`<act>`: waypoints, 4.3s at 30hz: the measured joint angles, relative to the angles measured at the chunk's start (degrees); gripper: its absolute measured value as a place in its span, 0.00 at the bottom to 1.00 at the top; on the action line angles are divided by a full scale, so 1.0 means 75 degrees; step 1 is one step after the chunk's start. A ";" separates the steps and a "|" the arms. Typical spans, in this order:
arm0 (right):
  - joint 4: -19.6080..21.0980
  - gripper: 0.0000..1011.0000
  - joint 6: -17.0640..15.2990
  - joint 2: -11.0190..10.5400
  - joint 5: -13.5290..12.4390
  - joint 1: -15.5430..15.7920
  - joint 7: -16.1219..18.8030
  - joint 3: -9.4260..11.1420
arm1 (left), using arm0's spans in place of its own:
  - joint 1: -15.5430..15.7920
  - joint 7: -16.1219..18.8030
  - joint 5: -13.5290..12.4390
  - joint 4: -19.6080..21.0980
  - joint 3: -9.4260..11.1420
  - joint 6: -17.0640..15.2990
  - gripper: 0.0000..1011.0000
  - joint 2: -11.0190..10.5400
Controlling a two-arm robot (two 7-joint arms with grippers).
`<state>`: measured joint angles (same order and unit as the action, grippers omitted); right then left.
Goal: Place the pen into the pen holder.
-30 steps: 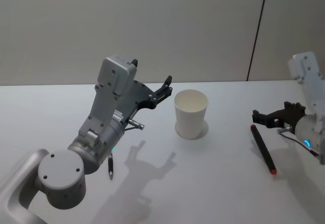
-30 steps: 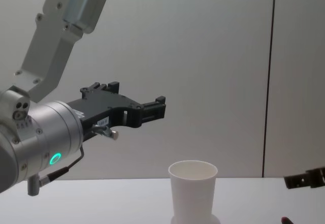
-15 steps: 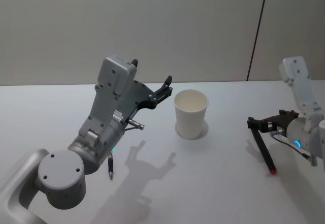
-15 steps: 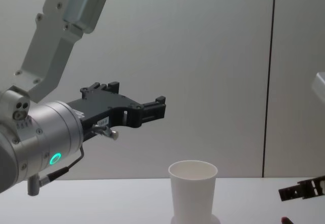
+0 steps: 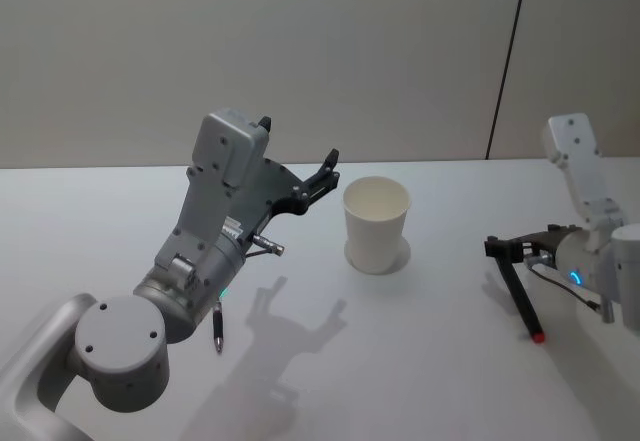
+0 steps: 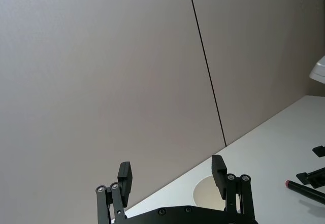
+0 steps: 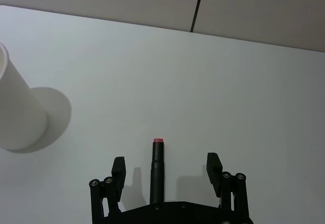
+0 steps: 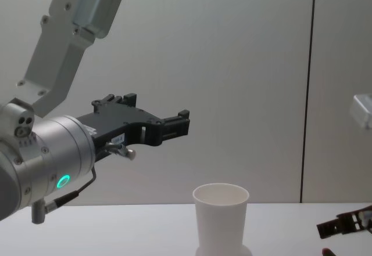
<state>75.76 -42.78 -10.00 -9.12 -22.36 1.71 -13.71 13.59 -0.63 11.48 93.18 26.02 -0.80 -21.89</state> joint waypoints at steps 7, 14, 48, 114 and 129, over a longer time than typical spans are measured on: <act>-0.0311 0.99 -0.0091 0.0112 0.0060 -0.0194 -0.0046 -0.0002 | 0.0000 0.0000 0.0000 0.0000 0.0000 0.0000 0.99 -0.0001; -0.0618 0.99 -0.0184 0.0226 0.0069 -0.0382 -0.0121 -0.0004 | 0.0000 0.0000 0.0000 0.0000 0.0000 0.0000 0.99 0.0000; -0.1948 0.75 -0.0043 0.0660 -0.0030 -0.0993 -0.0366 0.0005 | 0.0000 0.0000 0.0000 0.0000 0.0000 0.0000 0.99 0.0000; -0.0853 0.16 0.2910 0.0445 -0.0259 -0.0349 0.0565 0.0393 | 0.0000 0.0000 0.0000 0.0000 0.0000 0.0000 0.99 0.0000; -0.0649 0.16 0.4809 0.0407 -0.0466 -0.0198 0.1331 0.0403 | 0.0000 0.0000 0.0000 0.0000 0.0000 0.0000 0.99 0.0000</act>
<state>70.89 -6.71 -6.95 -12.62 -23.84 11.70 -10.69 13.59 -0.63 11.48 93.17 26.02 -0.80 -21.89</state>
